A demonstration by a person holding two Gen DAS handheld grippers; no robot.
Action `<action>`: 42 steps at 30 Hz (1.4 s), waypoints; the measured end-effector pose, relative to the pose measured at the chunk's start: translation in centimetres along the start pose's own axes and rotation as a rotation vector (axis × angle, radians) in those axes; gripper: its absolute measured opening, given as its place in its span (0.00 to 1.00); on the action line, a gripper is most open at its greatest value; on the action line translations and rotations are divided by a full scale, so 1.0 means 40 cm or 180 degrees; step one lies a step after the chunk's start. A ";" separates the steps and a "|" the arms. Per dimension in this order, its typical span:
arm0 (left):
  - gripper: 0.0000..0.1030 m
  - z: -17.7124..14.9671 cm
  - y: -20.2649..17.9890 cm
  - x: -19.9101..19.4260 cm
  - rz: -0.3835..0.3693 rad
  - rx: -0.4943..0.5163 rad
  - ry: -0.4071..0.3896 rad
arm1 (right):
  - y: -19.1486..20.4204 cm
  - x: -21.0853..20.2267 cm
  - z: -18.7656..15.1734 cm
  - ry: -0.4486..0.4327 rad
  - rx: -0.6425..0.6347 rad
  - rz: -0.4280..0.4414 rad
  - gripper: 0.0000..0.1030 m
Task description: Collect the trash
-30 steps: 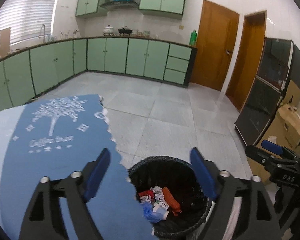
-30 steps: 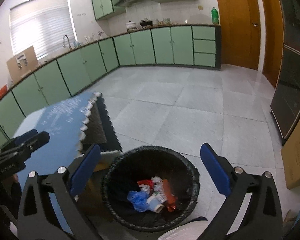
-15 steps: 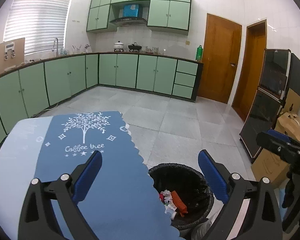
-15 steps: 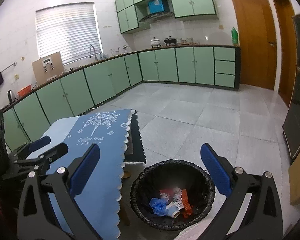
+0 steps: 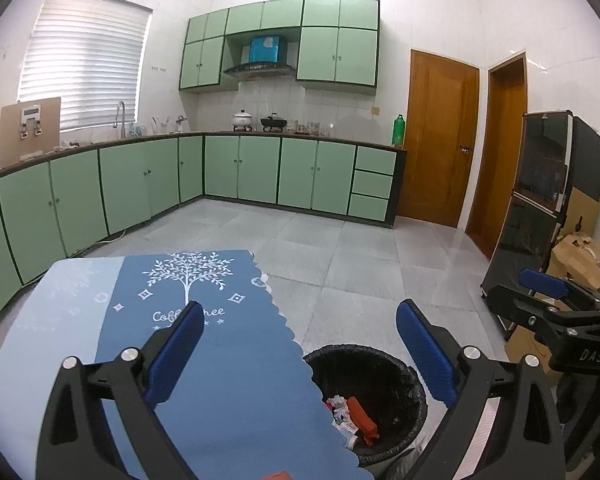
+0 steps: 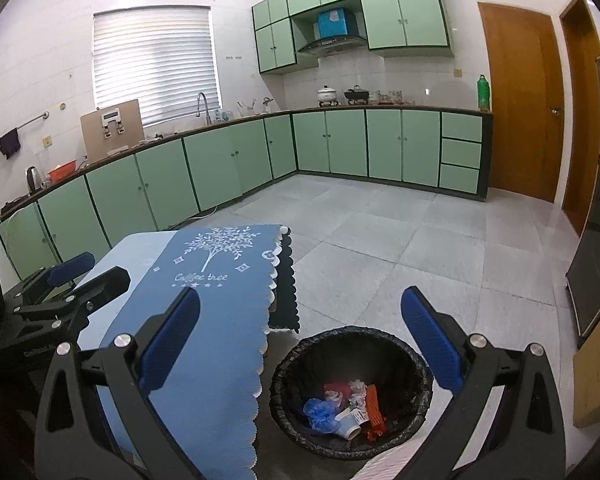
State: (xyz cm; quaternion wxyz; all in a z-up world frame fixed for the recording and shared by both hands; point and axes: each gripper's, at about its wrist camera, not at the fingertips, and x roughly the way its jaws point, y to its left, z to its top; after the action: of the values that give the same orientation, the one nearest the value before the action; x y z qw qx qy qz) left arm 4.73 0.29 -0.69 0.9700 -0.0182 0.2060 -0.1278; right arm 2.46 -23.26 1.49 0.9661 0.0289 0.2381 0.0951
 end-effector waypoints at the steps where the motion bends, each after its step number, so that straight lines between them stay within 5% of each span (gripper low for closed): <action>1: 0.92 -0.001 0.002 -0.003 0.0006 0.0000 -0.0005 | 0.002 -0.001 0.001 -0.0002 -0.0010 0.0004 0.95; 42: 0.92 -0.007 0.012 -0.035 0.0083 0.0006 -0.0068 | 0.045 -0.009 0.007 -0.0043 -0.0113 0.0057 0.95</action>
State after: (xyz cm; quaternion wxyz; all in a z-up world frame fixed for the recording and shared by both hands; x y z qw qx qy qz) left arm 3.48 1.10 -0.44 0.9738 -0.0159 0.1956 -0.1152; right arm 1.99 -21.57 2.07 0.9672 0.0145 0.2296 0.1078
